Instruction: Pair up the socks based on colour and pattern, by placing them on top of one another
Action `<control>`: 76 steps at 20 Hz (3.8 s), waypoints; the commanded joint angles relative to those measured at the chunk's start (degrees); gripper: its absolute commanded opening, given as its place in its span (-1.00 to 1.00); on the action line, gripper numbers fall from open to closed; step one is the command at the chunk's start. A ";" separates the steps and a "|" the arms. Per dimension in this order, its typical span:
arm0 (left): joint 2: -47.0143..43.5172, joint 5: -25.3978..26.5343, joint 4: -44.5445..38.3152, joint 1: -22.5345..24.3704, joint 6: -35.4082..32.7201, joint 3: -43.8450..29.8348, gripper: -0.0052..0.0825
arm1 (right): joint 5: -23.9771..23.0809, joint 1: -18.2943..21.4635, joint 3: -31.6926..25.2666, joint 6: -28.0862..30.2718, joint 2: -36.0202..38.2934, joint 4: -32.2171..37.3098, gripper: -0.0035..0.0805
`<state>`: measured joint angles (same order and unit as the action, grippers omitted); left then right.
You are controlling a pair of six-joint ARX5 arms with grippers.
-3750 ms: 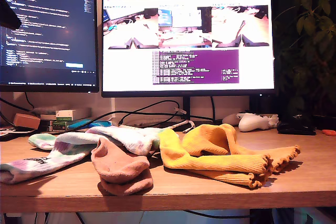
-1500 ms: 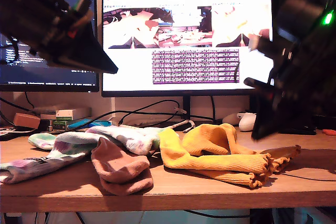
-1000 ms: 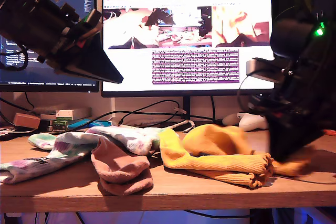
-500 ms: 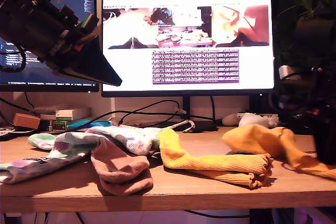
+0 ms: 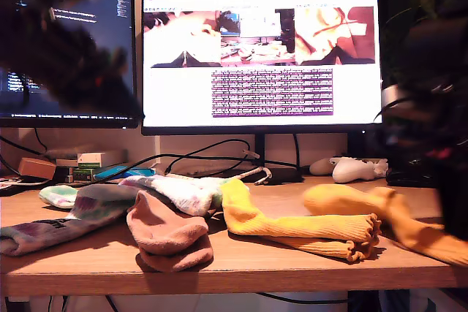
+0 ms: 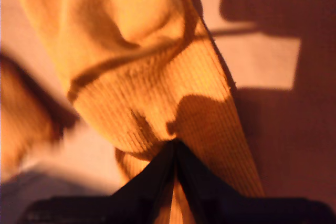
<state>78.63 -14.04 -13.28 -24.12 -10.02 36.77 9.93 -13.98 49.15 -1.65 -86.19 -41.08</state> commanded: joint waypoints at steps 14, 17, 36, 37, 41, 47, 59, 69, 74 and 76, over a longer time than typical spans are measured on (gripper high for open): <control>4.26 11.37 22.97 1.40 -37.42 7.30 0.21 | 2.16 -0.26 0.17 3.21 4.39 12.48 -0.94; 6.91 11.08 20.65 2.67 -38.66 7.30 0.21 | 3.98 -0.26 0.20 3.19 4.39 13.92 -0.94; 5.53 13.94 24.17 2.45 -35.52 11.98 -0.94 | 9.79 -0.28 0.48 7.34 -4.00 26.99 -0.95; 4.68 13.94 24.59 2.45 -34.34 12.17 -0.94 | 10.62 -0.28 0.48 7.15 -5.81 28.68 -0.95; 1.81 14.60 29.22 2.45 -30.64 12.55 -0.94 | 11.41 -0.28 0.59 5.90 -12.57 34.47 -0.95; -2.08 17.73 35.19 2.47 -27.34 12.87 -0.94 | 1.97 -0.42 5.03 4.44 -21.90 40.44 -0.95; -6.36 19.06 40.76 3.17 -20.48 12.87 -0.94 | 0.68 -2.82 17.77 8.13 -12.00 16.76 -0.92; -7.82 18.99 45.46 5.64 -12.44 12.87 -0.94 | 4.46 -17.29 19.45 8.11 -13.25 9.81 -0.43; -7.82 17.97 45.40 5.60 -12.44 12.87 -0.94 | 4.48 -18.32 19.93 3.45 -17.70 13.77 -0.18; -7.82 17.94 45.38 5.60 -12.44 12.87 -0.94 | 4.46 -18.32 20.65 2.38 -20.11 15.10 -0.09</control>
<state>71.68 4.16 32.56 -18.37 -22.83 49.39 14.41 -32.21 69.54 1.28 -105.06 -26.46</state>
